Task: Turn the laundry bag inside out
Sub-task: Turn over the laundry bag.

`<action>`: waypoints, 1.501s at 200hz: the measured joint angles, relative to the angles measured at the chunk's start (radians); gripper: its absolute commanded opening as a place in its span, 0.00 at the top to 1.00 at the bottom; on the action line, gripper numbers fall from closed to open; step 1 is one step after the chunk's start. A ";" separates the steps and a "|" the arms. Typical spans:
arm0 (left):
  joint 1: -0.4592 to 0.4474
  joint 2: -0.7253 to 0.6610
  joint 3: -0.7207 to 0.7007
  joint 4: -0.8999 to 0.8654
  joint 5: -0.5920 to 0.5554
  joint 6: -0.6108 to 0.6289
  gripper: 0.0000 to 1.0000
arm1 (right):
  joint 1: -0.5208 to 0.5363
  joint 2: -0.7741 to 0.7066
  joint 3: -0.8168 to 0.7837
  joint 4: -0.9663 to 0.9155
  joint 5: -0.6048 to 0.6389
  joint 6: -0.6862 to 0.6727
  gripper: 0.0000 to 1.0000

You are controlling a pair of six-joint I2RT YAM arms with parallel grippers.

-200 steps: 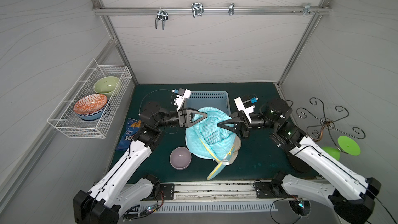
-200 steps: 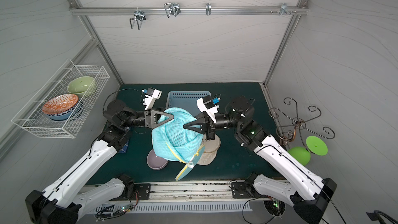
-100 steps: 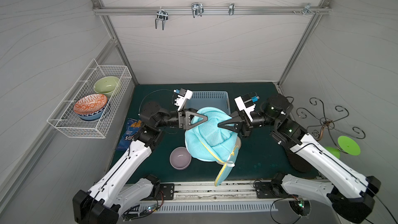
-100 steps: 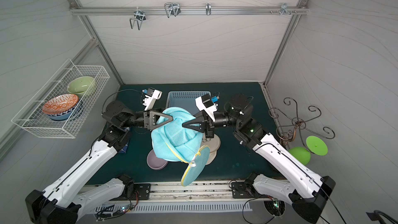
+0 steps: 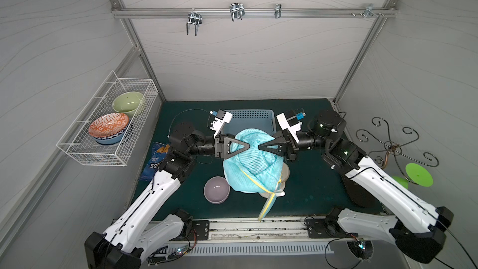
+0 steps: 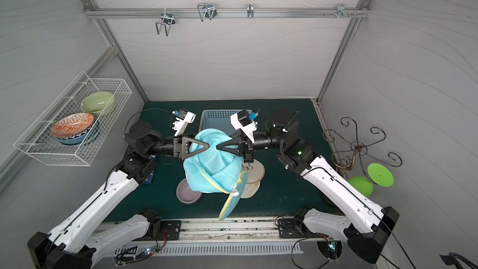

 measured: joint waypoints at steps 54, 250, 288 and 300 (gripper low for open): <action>-0.010 0.014 0.026 -0.050 -0.070 -0.054 1.00 | 0.333 -0.008 -0.016 -0.015 0.681 -0.259 0.17; 0.125 0.140 0.131 -0.148 0.206 -0.100 1.00 | -0.012 0.069 0.130 -0.195 -0.148 -0.327 1.00; 0.151 0.137 0.029 -0.066 0.285 -0.121 0.95 | -0.061 0.068 -0.050 0.196 -0.383 0.043 1.00; 0.164 0.135 -0.008 -0.009 0.311 -0.137 0.77 | -0.069 0.068 -0.076 0.302 -0.401 0.146 1.00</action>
